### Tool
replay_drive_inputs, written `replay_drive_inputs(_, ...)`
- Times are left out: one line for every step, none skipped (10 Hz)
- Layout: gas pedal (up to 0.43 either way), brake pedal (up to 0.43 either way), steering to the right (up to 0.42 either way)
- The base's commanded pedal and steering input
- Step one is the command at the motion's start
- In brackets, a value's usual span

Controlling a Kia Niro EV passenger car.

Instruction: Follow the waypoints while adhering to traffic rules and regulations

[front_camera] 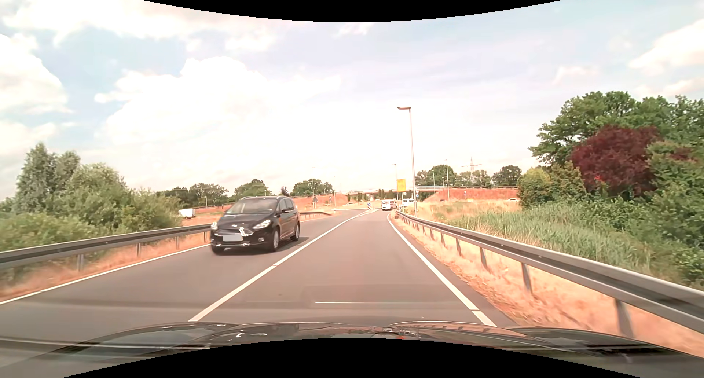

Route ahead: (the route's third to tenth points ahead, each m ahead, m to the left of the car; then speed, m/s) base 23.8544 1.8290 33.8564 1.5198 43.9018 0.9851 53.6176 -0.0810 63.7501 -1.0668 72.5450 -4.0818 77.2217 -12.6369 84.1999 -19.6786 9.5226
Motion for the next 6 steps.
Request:
replay_drive_inputs(0.11,0.0,0.006)
replay_drive_inputs(0.11,0.0,0.007)
replay_drive_inputs(0.118,0.0,0.01)
replay_drive_inputs(0.118,0.0,0.01)
replay_drive_inputs(0.118,0.0,0.009)
replay_drive_inputs(0.118,0.0,0.009)
